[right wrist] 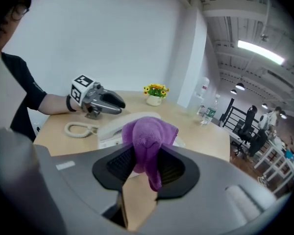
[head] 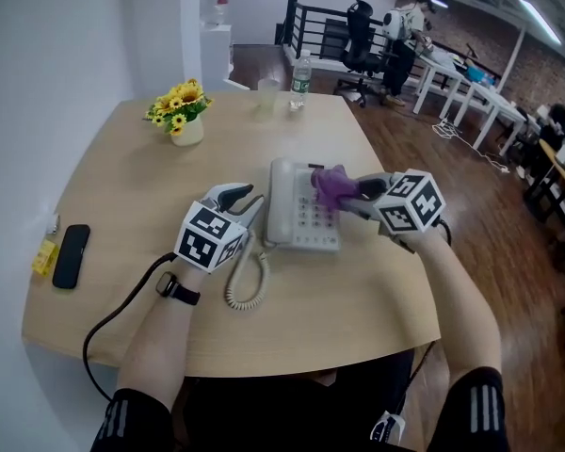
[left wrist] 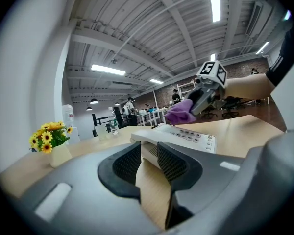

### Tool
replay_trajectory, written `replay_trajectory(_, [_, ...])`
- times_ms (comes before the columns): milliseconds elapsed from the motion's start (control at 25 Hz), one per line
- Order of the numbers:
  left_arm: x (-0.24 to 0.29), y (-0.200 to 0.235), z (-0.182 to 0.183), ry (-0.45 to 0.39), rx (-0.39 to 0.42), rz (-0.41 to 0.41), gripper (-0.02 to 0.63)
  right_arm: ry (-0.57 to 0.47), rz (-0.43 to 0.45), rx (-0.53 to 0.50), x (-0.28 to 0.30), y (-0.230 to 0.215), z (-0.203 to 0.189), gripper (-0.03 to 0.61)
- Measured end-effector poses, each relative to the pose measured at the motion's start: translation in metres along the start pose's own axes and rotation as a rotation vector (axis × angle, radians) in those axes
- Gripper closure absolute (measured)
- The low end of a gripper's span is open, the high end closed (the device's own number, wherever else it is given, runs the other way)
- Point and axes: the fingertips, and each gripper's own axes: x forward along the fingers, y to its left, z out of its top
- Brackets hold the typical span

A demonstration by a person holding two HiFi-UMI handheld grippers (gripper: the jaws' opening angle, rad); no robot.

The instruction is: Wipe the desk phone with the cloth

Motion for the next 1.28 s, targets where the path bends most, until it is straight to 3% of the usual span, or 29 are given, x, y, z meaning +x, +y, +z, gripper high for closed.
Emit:
replay_trajectory(200, [-0.001,0.000,0.002,-0.006,-0.002,0.001,0.514,0.098,-0.080,0.025,0.045,-0.050,0.015,0.446])
replay_trajectory(360, [-0.002,0.002,0.004,-0.012,-0.006,0.002,0.514,0.146,-0.075,0.047,0.062,-0.053,0.008,0.446])
replay_trajectory(680, [-0.002,0.000,0.005,-0.014,-0.007,-0.003,0.514,0.111,0.017,-0.094,0.037,0.027,-0.018,0.448])
replay_trajectory(1000, [-0.002,0.000,0.006,-0.021,-0.008,-0.002,0.514,0.103,0.103,-0.170,0.006,0.098,-0.050,0.448])
replay_trajectory(1120, [-0.003,-0.001,0.008,-0.024,-0.009,-0.004,0.514,0.076,0.117,-0.162,-0.003,0.100,-0.043,0.448])
replay_trajectory(1280, [-0.003,-0.001,0.008,-0.022,-0.007,-0.004,0.514,-0.068,0.008,-0.057,-0.009,0.048,0.006,0.448])
